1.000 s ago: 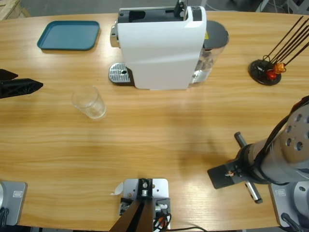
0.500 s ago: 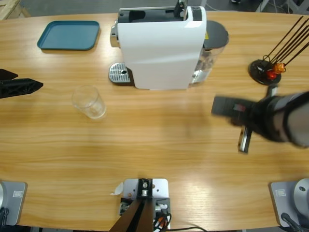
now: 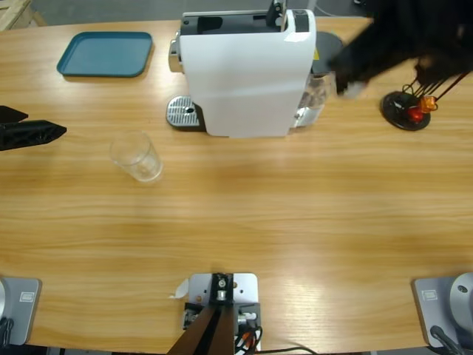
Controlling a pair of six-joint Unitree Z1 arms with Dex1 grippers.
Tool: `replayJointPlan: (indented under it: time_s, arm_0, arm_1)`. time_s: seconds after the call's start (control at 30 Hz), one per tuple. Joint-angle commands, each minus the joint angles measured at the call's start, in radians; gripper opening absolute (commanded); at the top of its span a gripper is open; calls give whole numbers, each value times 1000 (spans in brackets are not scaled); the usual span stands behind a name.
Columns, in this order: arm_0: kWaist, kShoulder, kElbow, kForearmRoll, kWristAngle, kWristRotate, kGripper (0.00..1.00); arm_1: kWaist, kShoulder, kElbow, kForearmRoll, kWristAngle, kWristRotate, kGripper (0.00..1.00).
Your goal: Pour coffee
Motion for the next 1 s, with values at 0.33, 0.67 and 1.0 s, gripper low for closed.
replayJointPlan:
  time_s: [0.33, 0.67, 1.0]
  arm_0:
    - [-7, 20, 33, -12, 5, -1, 890]
    - [-7, 23, 34, -19, 2, 1, 890]
    - [-7, 22, 37, -21, 2, 2, 890]
  arm_1:
    - [4, 374, -556, 144, -19, 2, 34]
    - [4, 452, -644, 150, -80, -6, 34]
    - [4, 534, -834, 149, -212, 22, 36]
